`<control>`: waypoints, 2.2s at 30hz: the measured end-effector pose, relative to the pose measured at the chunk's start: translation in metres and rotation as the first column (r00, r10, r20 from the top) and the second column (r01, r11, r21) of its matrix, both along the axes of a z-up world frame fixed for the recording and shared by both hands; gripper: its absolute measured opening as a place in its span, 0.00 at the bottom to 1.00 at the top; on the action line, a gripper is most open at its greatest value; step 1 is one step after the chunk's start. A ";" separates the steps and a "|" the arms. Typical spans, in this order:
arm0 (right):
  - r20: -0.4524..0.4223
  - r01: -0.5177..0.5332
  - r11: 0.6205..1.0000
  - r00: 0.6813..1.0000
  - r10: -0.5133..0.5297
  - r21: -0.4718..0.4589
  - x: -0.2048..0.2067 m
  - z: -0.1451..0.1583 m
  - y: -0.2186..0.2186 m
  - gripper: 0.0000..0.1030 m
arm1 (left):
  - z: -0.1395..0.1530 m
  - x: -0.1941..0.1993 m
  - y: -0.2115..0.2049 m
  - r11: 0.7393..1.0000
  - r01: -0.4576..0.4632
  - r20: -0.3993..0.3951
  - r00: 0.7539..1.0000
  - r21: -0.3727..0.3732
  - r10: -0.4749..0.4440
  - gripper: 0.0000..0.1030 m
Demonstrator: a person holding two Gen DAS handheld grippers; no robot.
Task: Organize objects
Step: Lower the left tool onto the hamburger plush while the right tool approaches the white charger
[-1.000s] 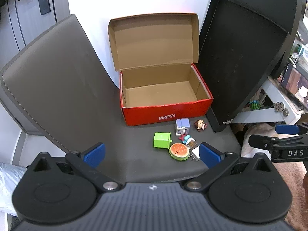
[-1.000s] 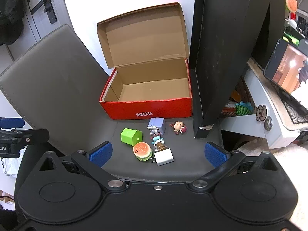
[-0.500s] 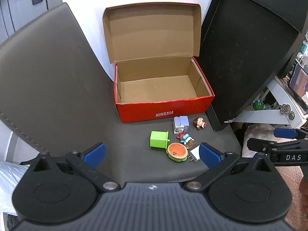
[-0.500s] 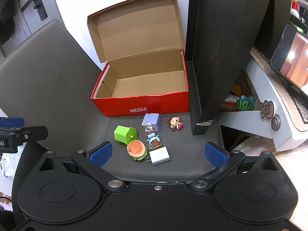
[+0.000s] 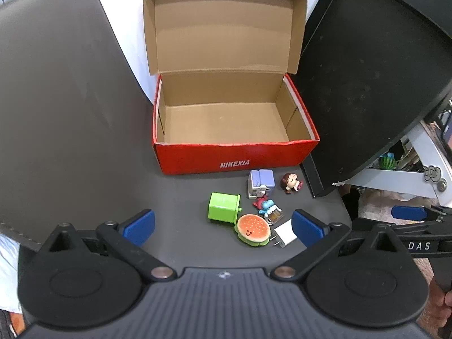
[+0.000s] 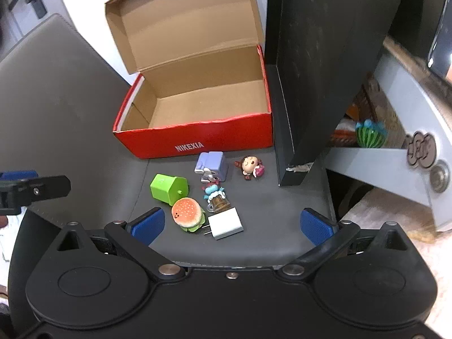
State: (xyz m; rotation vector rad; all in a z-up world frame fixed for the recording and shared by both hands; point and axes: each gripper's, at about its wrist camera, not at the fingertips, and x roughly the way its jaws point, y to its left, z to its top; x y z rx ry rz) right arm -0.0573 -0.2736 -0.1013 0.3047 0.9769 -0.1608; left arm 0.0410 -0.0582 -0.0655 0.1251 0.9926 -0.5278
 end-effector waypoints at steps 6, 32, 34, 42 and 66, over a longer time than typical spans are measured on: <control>-0.059 0.070 0.997 0.996 -0.069 0.023 0.014 -0.022 -0.009 1.00 | -0.018 0.017 -0.005 1.000 -0.009 -0.054 0.999 -0.014 0.008 0.99; -0.129 0.122 0.977 0.987 -0.100 0.177 0.043 -0.090 -0.032 0.99 | -0.105 0.053 -0.059 0.994 0.106 -0.176 0.979 -0.014 -0.106 0.91; -0.139 0.132 0.973 0.985 -0.107 0.187 0.042 -0.094 -0.033 0.99 | -0.114 0.056 -0.062 0.994 0.108 -0.193 0.975 -0.006 -0.107 0.90; -0.162 0.267 0.931 0.959 -0.231 0.251 0.034 -0.107 -0.054 0.99 | -0.148 0.067 -0.072 0.995 0.094 -0.283 0.956 0.038 -0.080 0.86; -0.200 0.279 0.919 0.953 -0.229 0.279 0.040 -0.121 -0.054 0.99 | -0.196 0.067 -0.100 0.627 0.758 -0.311 0.649 0.182 -0.694 0.85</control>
